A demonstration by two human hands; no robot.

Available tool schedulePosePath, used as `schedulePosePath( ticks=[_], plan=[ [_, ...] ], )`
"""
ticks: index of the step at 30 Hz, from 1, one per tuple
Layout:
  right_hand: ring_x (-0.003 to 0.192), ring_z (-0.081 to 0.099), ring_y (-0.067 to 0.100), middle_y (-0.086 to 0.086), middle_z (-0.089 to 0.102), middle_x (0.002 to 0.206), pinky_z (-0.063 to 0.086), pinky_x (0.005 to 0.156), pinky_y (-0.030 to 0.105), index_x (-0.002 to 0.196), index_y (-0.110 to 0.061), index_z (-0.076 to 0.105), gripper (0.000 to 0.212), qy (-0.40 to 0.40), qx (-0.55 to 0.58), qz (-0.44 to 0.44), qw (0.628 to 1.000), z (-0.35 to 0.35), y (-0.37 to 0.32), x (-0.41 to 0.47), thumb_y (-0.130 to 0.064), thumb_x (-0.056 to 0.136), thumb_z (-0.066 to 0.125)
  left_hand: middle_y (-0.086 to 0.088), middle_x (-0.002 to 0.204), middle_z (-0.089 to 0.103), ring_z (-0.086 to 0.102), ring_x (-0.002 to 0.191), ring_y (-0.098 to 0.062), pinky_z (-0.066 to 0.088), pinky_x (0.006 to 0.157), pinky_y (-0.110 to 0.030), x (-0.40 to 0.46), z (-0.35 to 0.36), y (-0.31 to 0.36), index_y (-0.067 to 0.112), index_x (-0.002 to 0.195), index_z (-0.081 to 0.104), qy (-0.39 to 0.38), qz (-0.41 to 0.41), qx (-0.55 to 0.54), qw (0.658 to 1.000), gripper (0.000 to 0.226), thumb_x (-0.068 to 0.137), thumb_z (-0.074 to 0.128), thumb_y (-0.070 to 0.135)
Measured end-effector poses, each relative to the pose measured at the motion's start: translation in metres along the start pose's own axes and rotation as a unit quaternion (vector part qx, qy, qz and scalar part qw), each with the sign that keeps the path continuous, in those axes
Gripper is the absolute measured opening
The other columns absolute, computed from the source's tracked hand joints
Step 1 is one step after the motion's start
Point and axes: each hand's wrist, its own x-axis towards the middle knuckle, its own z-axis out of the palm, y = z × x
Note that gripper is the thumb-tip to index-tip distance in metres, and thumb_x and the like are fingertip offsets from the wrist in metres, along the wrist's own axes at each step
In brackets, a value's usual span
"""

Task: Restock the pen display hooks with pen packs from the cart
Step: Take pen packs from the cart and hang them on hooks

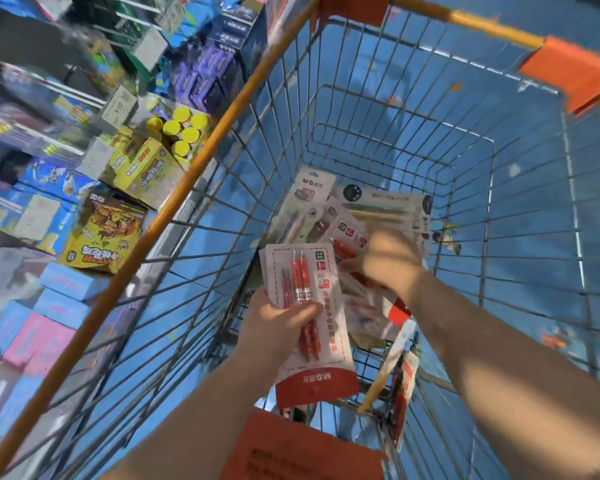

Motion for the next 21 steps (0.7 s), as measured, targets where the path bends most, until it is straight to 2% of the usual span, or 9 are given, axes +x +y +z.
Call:
schedulePosePath(
  ticks=[2,4,7,9,11,13,16,18,21],
  plan=[
    [0.077,0.067,0.016,-0.005,0.07,0.086,0.059,0.066,0.034,0.102,-0.027,0.066,0.036,0.048,0.052,0.054,0.996,0.001,0.004,-0.027,-0.046,0.077,0.083,0.004,0.103,0.068,0.062,0.081,-0.002,0.047,0.066,-0.018,-0.014,-0.003,0.012,0.022,0.122,0.055,0.016,0.037,0.045,0.998,0.048,0.084,0.085,0.022],
    [0.078,0.068,0.021,-0.005,0.07,0.085,0.06,0.071,0.038,0.098,-0.024,0.063,0.041,0.12,0.144,0.093,0.978,-0.002,0.003,-0.061,-0.054,0.075,0.077,0.006,0.107,0.062,0.058,0.084,0.002,0.045,0.068,-0.014,-0.029,-0.007,0.028,0.017,0.137,0.047,0.006,0.072,0.09,0.993,0.067,0.083,0.086,0.025],
    [0.078,0.069,0.021,-0.008,0.071,0.086,0.058,0.073,0.039,0.1,-0.025,0.06,0.06,0.199,0.25,0.127,0.939,-0.025,-0.01,-0.117,-0.074,0.067,0.071,0.023,0.128,0.057,0.064,0.103,0.001,0.05,0.095,-0.027,-0.062,-0.017,0.052,0.031,0.16,0.02,-0.027,0.143,0.085,0.986,0.111,0.075,0.09,0.022],
    [0.066,0.064,0.011,-0.012,0.064,0.077,0.05,0.065,0.03,0.097,-0.027,0.053,0.049,0.237,0.311,0.149,0.908,-0.053,-0.024,-0.157,-0.063,0.075,0.077,0.034,0.113,0.053,0.061,0.1,0.006,0.039,0.091,-0.019,-0.087,-0.027,0.067,0.044,0.156,0.023,-0.044,0.205,0.128,0.969,0.099,0.082,0.085,0.022],
    [0.059,0.063,0.002,-0.018,0.056,0.07,0.044,0.056,0.022,0.097,-0.026,0.053,0.045,0.275,0.342,0.157,0.884,-0.08,-0.036,-0.197,-0.054,0.077,0.083,0.024,0.106,0.061,0.065,0.105,-0.007,0.042,0.09,-0.022,-0.109,-0.038,0.083,0.052,0.137,0.045,-0.044,0.234,0.151,0.959,0.067,0.085,0.082,0.033],
    [0.076,0.073,0.009,-0.015,0.067,0.074,0.052,0.065,0.023,0.1,-0.021,0.063,0.057,0.304,0.378,0.138,0.864,-0.102,-0.044,-0.237,-0.061,0.067,0.087,0.017,0.102,0.073,0.07,0.101,-0.009,0.053,0.094,-0.032,-0.134,-0.052,0.1,0.05,0.112,0.067,-0.057,0.249,0.116,0.96,0.035,0.079,0.081,0.046],
    [0.085,0.074,0.002,-0.017,0.077,0.086,0.052,0.071,0.02,0.101,-0.024,0.074,0.04,0.338,0.401,0.093,0.847,-0.139,-0.062,-0.302,-0.055,0.077,0.083,0.023,0.089,0.077,0.072,0.086,0.003,0.055,0.082,-0.016,-0.177,-0.08,0.124,0.038,0.089,0.08,-0.078,0.271,0.052,0.958,0.017,0.087,0.081,0.021],
    [0.097,0.074,0.018,-0.007,0.078,0.097,0.048,0.076,0.025,0.107,-0.02,0.075,0.045,0.347,0.393,0.084,0.847,-0.157,-0.072,-0.343,-0.056,0.081,0.078,0.012,0.09,0.08,0.074,0.09,-0.009,0.057,0.084,-0.024,-0.204,-0.096,0.137,0.031,0.085,0.083,-0.114,0.276,0.046,0.953,0.02,0.088,0.081,0.012],
    [0.091,0.077,0.024,0.0,0.08,0.094,0.06,0.087,0.048,0.106,-0.019,0.076,0.05,0.301,0.502,0.013,0.811,-0.169,-0.096,-0.395,-0.054,0.071,0.085,-0.009,0.097,0.08,0.074,0.092,-0.023,0.059,0.089,-0.041,-0.249,-0.117,0.152,0.03,0.093,0.083,-0.161,0.287,0.07,0.942,0.012,0.085,0.078,0.023]
  ],
)
